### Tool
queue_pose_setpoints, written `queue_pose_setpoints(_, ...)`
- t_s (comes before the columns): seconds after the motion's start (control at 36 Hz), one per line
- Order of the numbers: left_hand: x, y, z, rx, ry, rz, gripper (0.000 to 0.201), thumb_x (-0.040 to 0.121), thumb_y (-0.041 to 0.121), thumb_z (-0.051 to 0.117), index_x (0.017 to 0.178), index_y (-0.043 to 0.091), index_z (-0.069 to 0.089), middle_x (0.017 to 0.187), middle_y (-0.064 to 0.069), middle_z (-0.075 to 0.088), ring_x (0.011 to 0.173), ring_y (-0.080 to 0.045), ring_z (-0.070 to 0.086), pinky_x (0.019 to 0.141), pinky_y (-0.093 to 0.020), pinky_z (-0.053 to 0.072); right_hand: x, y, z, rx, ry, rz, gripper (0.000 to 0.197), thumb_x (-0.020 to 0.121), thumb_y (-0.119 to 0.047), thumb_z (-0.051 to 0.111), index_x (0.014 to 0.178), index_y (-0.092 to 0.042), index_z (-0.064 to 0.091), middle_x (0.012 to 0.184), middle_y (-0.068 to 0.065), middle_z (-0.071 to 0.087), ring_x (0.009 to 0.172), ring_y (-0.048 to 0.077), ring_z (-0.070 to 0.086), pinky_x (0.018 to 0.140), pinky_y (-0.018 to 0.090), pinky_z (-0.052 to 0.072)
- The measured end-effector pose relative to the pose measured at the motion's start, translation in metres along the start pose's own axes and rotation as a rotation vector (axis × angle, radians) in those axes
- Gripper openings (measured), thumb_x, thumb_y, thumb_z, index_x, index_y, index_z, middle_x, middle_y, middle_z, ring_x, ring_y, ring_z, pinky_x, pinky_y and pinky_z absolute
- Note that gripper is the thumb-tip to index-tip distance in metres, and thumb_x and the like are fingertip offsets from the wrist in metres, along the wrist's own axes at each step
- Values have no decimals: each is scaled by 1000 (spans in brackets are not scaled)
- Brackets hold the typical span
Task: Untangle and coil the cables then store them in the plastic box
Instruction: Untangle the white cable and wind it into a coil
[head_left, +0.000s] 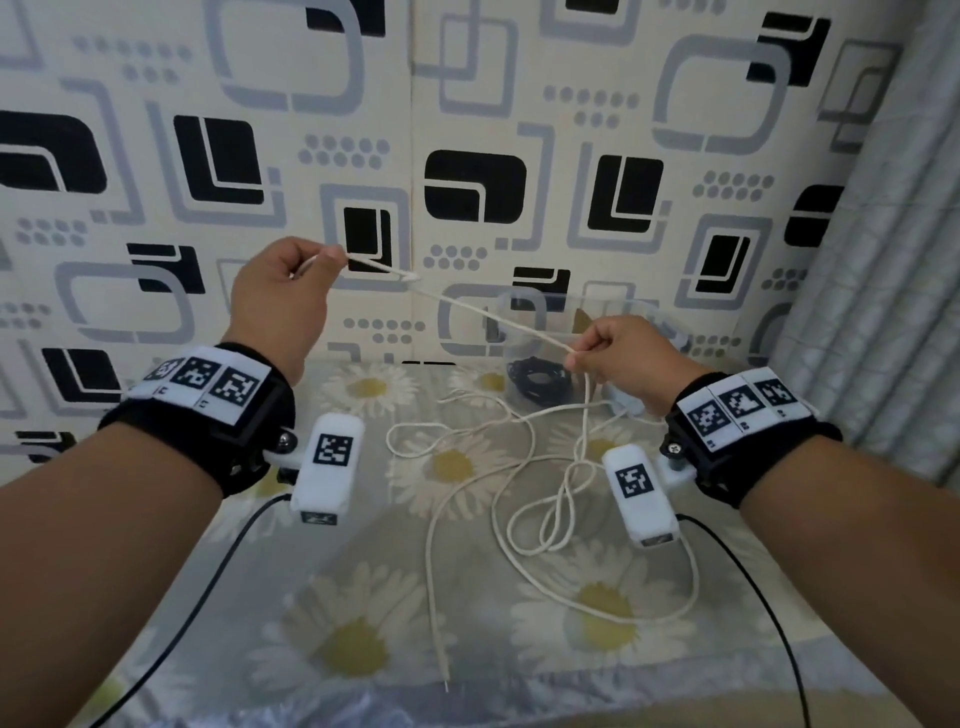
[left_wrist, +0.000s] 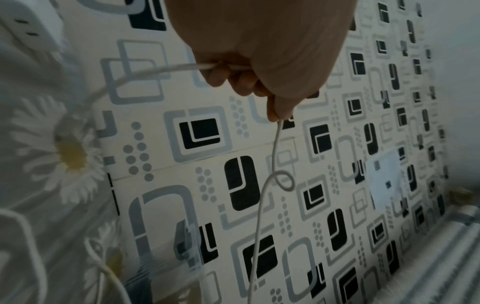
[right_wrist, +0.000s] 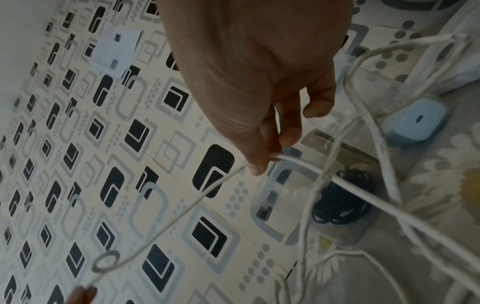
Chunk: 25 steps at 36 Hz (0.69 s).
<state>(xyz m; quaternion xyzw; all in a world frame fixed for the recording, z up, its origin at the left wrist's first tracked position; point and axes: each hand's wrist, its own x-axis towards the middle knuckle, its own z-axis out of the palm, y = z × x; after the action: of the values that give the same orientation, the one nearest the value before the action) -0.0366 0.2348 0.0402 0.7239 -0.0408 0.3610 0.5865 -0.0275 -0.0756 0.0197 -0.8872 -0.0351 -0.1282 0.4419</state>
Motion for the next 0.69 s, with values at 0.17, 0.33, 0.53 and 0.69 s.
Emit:
queue_pose_setpoints(0.17,8,-23,-14,58,71,-202,26,90,44,61,93,20,70,63,5,48,56,-9,41,64,-24,39,-3,-2,-12,63,2,69,6,87,-14,70,87,-10,65,66,-4,55,58,7,47,43,11,36)
queue_pose_setpoints(0.33,8,-37,-19,59,79,-279,26,90,43,61,100,21,70,64,6,48,56,-11,40,65,-29,35,-4,-4,-15,228,-13,173,3,91,-13,65,89,-11,64,64,0,54,57,11,46,54,24,38)
queue_pose_setpoints(0.53,8,-39,-19,45,-96,-220,11,91,35,61,83,29,66,84,9,59,86,-13,53,71,-22,40,-3,-12,-25,699,-29,164,12,93,-14,60,82,-18,58,72,0,55,56,11,48,56,27,50)
queue_pose_setpoints(0.69,0,-30,-16,158,-441,-199,10,90,25,64,83,20,69,72,13,62,60,1,52,63,-23,34,-5,-27,-35,958,-54,28,14,94,-16,56,81,-19,55,69,-2,56,56,10,52,61,30,54)
